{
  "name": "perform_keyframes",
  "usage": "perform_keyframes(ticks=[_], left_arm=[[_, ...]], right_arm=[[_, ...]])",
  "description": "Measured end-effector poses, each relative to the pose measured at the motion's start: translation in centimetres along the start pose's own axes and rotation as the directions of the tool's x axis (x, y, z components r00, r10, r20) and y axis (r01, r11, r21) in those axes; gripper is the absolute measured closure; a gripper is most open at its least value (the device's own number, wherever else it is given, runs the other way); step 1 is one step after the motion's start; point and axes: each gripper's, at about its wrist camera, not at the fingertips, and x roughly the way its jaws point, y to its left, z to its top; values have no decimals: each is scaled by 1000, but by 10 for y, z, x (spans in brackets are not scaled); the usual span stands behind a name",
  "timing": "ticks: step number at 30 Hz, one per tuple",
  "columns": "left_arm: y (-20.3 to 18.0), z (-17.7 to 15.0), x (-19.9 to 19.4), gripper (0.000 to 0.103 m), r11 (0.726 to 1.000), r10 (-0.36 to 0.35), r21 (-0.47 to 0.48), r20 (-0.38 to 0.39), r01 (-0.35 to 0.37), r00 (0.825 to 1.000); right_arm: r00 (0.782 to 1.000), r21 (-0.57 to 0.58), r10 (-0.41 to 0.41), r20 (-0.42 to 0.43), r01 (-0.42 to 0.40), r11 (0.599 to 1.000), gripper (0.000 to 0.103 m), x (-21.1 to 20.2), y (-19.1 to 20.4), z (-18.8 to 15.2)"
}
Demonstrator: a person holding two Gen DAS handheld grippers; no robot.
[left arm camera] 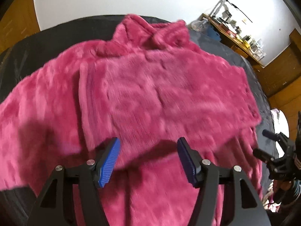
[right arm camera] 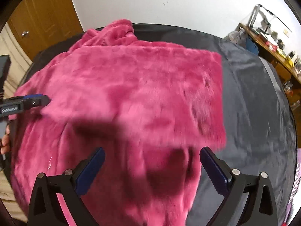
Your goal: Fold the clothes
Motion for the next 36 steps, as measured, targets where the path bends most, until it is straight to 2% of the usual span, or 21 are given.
perform_keyframes(ticks=[4,6,9,12,13,15,17,19,21,25,29,32,36], left_arm=[[-16,-43,-17,33,1000,-31,-4,-14,31,999],[-22,-61,-20,33,999,-37,-22,-12,37,999],[-27,-93,-18,32,998,-28,-53,-27,26,999],[-26,-116,-15,32,998,-7,-66,-12,6,1000],[-27,-121,-17,32,999,1,-46,20,0,1000],[-29,-127,-20,32,999,20,-37,31,-19,999],[-28,-132,-31,32,997,19,-82,28,-16,999],[-37,-142,-48,32,995,-9,-103,69,16,998],[-43,-157,-63,30,995,-6,-97,92,15,996],[-45,-188,-66,29,991,-6,-130,62,14,998],[-31,-215,-64,29,982,-18,-185,35,24,999],[-15,-223,-70,29,980,-33,-197,38,39,999],[10,-223,-92,29,976,-52,-208,71,66,996]], right_arm=[[997,32,66,-41,-65,997,1,-9,-2,-44],[994,5,80,-69,-80,997,1,-6,5,-61],[991,-18,34,-130,-36,999,0,8,8,-87],[998,-117,-36,-56,29,993,0,8,15,-98],[998,-119,-44,-52,38,992,0,7,15,-98],[997,-94,-59,-59,54,994,0,2,16,-98],[995,-52,-81,-66,77,996,0,-8,19,-98],[999,-19,-41,-11,41,999,0,-30,27,-102],[1000,-6,-2,27,2,1000,0,-48,40,-115],[997,-19,78,9,-78,997,0,-51,82,-142],[992,-55,122,-41,-124,991,0,-42,112,-172],[990,-82,109,-92,-116,990,0,-29,131,-191],[993,-80,59,-105,-68,994,0,-26,137,-193]])
